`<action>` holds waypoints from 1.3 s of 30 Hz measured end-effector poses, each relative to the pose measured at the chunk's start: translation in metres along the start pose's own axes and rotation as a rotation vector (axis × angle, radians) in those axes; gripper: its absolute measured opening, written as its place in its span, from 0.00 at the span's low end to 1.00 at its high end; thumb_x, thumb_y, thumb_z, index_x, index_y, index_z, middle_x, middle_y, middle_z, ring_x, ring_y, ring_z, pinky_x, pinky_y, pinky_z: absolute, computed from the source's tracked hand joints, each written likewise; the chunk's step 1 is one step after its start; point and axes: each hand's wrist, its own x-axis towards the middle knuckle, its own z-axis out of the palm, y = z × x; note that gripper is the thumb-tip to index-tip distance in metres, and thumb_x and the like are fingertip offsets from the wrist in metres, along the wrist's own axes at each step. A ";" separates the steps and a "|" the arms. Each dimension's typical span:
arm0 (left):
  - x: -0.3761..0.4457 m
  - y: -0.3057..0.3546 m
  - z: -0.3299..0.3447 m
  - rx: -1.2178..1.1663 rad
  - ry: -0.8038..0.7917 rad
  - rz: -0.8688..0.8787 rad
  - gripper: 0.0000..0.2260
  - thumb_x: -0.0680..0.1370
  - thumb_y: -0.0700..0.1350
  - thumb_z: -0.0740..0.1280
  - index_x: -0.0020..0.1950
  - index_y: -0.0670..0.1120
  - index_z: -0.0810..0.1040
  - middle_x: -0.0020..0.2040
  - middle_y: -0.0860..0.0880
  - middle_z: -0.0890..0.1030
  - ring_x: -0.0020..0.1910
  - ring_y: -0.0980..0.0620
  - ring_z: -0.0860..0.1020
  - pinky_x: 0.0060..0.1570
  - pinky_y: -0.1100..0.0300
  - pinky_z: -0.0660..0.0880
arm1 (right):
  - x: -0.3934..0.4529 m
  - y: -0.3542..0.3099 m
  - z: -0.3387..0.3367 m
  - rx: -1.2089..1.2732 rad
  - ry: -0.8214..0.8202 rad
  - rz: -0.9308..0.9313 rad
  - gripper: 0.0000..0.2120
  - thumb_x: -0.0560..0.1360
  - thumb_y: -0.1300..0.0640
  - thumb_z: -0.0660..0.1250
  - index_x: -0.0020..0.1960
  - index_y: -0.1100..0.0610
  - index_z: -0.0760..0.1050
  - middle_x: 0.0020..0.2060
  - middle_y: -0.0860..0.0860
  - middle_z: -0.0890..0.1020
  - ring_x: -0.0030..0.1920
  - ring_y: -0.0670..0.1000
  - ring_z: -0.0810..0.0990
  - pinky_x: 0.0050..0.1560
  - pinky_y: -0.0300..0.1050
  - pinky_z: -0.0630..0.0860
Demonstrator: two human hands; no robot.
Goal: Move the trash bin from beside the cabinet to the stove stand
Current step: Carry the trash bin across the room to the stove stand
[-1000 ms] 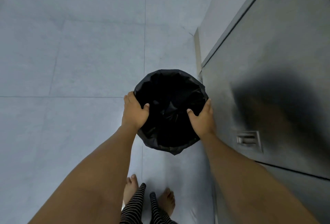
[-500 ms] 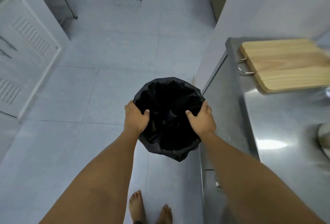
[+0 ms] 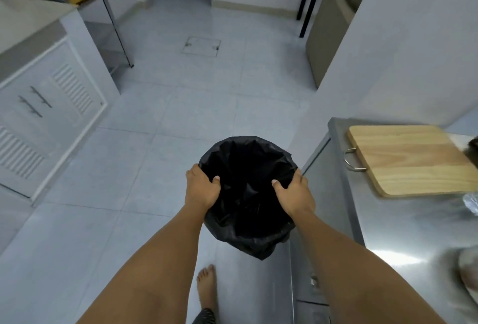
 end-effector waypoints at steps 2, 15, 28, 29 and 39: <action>0.019 0.006 -0.002 -0.004 0.000 -0.011 0.28 0.79 0.47 0.67 0.75 0.37 0.64 0.70 0.37 0.69 0.66 0.36 0.75 0.66 0.47 0.73 | 0.016 -0.012 0.002 -0.002 -0.015 0.009 0.43 0.75 0.34 0.57 0.80 0.54 0.44 0.77 0.55 0.58 0.73 0.60 0.66 0.66 0.58 0.71; 0.170 0.081 -0.023 0.024 -0.060 0.014 0.30 0.79 0.50 0.67 0.76 0.38 0.63 0.72 0.38 0.68 0.69 0.36 0.73 0.70 0.45 0.71 | 0.144 -0.104 -0.014 0.002 -0.009 0.023 0.42 0.76 0.35 0.57 0.80 0.53 0.43 0.77 0.55 0.59 0.70 0.61 0.69 0.62 0.56 0.71; 0.355 0.215 0.021 -0.026 -0.052 0.082 0.34 0.76 0.56 0.70 0.75 0.40 0.65 0.71 0.40 0.73 0.71 0.36 0.73 0.70 0.40 0.70 | 0.373 -0.179 -0.082 0.010 0.045 -0.020 0.42 0.76 0.35 0.57 0.80 0.54 0.45 0.76 0.55 0.61 0.69 0.61 0.70 0.61 0.56 0.72; 0.370 0.228 0.025 -0.025 -0.054 0.078 0.34 0.76 0.56 0.70 0.75 0.40 0.65 0.71 0.40 0.73 0.71 0.36 0.73 0.70 0.40 0.70 | 0.391 -0.184 -0.089 0.009 0.043 -0.022 0.42 0.76 0.35 0.58 0.80 0.54 0.45 0.76 0.56 0.61 0.69 0.61 0.70 0.61 0.56 0.71; 0.512 0.343 0.062 -0.033 -0.045 0.075 0.35 0.76 0.57 0.69 0.76 0.40 0.64 0.72 0.39 0.72 0.71 0.35 0.72 0.70 0.40 0.70 | 0.563 -0.234 -0.146 0.025 0.041 -0.072 0.41 0.76 0.36 0.58 0.80 0.54 0.45 0.76 0.56 0.61 0.69 0.61 0.70 0.61 0.56 0.72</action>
